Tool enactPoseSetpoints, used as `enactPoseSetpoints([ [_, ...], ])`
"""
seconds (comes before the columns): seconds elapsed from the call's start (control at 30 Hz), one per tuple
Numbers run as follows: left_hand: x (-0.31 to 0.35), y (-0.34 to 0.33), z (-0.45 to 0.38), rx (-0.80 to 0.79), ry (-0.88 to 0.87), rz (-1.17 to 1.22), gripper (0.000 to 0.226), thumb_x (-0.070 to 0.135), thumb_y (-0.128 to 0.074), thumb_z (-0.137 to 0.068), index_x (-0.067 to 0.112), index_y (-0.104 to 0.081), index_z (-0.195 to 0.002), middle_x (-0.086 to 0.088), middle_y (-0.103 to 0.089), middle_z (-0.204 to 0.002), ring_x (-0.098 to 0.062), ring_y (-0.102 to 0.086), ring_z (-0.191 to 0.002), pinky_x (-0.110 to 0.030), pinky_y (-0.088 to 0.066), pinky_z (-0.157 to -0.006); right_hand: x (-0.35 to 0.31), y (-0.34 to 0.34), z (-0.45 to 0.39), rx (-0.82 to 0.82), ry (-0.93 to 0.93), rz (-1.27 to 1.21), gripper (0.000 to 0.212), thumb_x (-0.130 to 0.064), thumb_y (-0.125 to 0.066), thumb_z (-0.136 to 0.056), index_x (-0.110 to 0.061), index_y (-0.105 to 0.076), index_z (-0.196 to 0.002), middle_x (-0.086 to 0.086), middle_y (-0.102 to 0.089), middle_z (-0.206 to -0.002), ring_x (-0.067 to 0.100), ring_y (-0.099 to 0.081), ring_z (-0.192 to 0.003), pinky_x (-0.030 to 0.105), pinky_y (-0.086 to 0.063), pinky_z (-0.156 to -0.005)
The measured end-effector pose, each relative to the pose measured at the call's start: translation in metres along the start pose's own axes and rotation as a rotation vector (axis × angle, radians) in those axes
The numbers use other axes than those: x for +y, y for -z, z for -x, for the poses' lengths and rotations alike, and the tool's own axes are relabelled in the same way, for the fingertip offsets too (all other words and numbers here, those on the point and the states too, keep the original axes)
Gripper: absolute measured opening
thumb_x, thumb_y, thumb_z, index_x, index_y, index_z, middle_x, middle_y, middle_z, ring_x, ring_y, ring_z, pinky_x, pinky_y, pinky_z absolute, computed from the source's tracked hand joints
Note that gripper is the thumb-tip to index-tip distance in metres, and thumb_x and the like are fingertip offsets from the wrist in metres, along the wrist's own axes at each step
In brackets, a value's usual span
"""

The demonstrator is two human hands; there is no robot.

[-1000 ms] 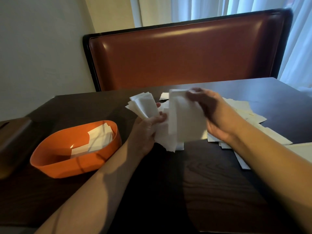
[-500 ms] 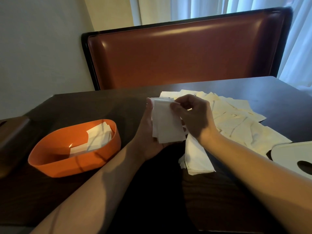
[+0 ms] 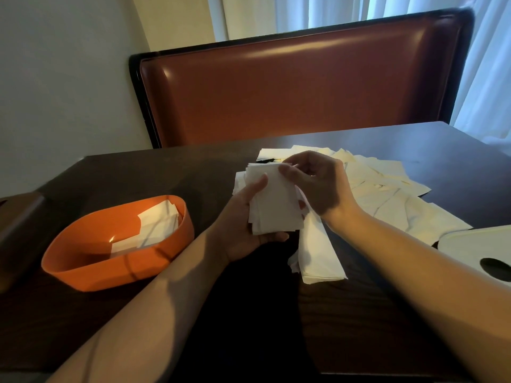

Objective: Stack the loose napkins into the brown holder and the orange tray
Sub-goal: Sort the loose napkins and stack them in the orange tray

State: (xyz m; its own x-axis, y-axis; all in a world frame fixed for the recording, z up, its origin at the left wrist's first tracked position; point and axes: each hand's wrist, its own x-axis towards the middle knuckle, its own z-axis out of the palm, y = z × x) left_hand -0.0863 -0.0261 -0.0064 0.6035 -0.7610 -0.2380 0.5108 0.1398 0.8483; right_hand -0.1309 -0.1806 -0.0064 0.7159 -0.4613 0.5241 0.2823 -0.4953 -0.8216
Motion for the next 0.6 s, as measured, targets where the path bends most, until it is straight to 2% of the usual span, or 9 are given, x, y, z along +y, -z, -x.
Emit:
enactPoseSetpoints([
  [0.1, 0.000, 0.003, -0.001, 0.011, -0.090, 0.065, 0.039, 0.039, -0.053, -0.091, 0.018, -0.058, -0.124, -0.014, -0.070, -0.108, -0.029, -0.070, -0.092, -0.034, -0.056, -0.057, 0.000, 0.009, -0.009, -0.010, -0.055, 0.077, 0.021, -0.030, -0.061, -0.097, -0.012, -0.070, -0.098, 0.000, -0.070, -0.080, 0.008, -0.064, -0.072, 0.027, -0.051, -0.068],
  [0.2, 0.000, 0.005, 0.000, 0.035, -0.204, 0.101, 0.037, 0.037, -0.051, -0.095, 0.019, -0.061, -0.125, -0.015, -0.071, -0.115, -0.030, -0.069, -0.101, -0.036, -0.054, -0.070, 0.004, 0.026, -0.018, -0.088, -0.108, 0.211, 0.033, -0.034, -0.053, -0.101, -0.007, -0.067, -0.088, 0.016, -0.069, -0.084, 0.026, -0.062, -0.074, 0.035, -0.050, -0.069],
  [0.3, 0.001, 0.005, 0.001, 0.079, -0.238, 0.083, 0.041, 0.036, -0.053, -0.094, 0.019, -0.058, -0.131, -0.017, -0.070, -0.117, -0.029, -0.068, -0.102, -0.037, -0.056, -0.072, 0.009, 0.039, -0.018, -0.241, -0.167, 0.250, 0.041, -0.034, -0.047, -0.103, -0.004, -0.070, -0.088, 0.012, -0.070, -0.082, 0.031, -0.065, -0.081, 0.044, -0.053, -0.080],
  [0.37, 0.001, 0.007, 0.000, 0.092, -0.240, 0.055, 0.041, 0.034, -0.053, -0.095, 0.019, -0.057, -0.134, -0.014, -0.071, -0.113, -0.027, -0.070, -0.098, -0.036, -0.056, -0.071, 0.011, 0.042, -0.018, -0.298, -0.240, 0.302, 0.042, -0.035, -0.047, -0.103, -0.003, -0.071, -0.090, 0.011, -0.071, -0.083, 0.029, -0.065, -0.082, 0.044, -0.052, -0.083],
  [0.47, 0.002, 0.006, 0.001, 0.087, -0.237, 0.043, 0.038, 0.031, -0.051, -0.097, 0.020, -0.057, -0.133, -0.012, -0.072, -0.113, -0.026, -0.070, -0.098, -0.035, -0.055, -0.071, 0.015, 0.043, -0.022, -0.307, -0.336, 0.388, 0.036, -0.030, -0.052, -0.100, -0.003, -0.070, -0.087, 0.012, -0.071, -0.083, 0.021, -0.062, -0.072, 0.041, -0.054, -0.081],
  [0.53, 0.002, 0.006, 0.000, 0.063, -0.222, 0.046, 0.038, 0.030, -0.051, -0.096, 0.020, -0.057, -0.132, -0.013, -0.069, -0.122, -0.029, -0.067, -0.108, -0.039, -0.054, -0.079, 0.015, 0.044, -0.020, -0.368, -0.491, 0.226, 0.028, -0.024, -0.054, -0.099, 0.000, -0.069, -0.097, 0.014, -0.068, -0.088, 0.018, -0.061, -0.072, 0.034, -0.057, -0.079],
  [0.6, 0.001, 0.006, -0.001, 0.046, -0.202, 0.045, 0.035, 0.028, -0.053, -0.094, 0.021, -0.061, -0.128, -0.013, -0.068, -0.122, -0.030, -0.067, -0.109, -0.041, -0.054, -0.083, 0.015, 0.043, -0.018, -0.446, -0.601, 0.064, 0.026, -0.021, -0.053, -0.100, 0.000, -0.064, -0.112, 0.014, -0.064, -0.093, 0.018, -0.061, -0.076, 0.031, -0.057, -0.080],
])
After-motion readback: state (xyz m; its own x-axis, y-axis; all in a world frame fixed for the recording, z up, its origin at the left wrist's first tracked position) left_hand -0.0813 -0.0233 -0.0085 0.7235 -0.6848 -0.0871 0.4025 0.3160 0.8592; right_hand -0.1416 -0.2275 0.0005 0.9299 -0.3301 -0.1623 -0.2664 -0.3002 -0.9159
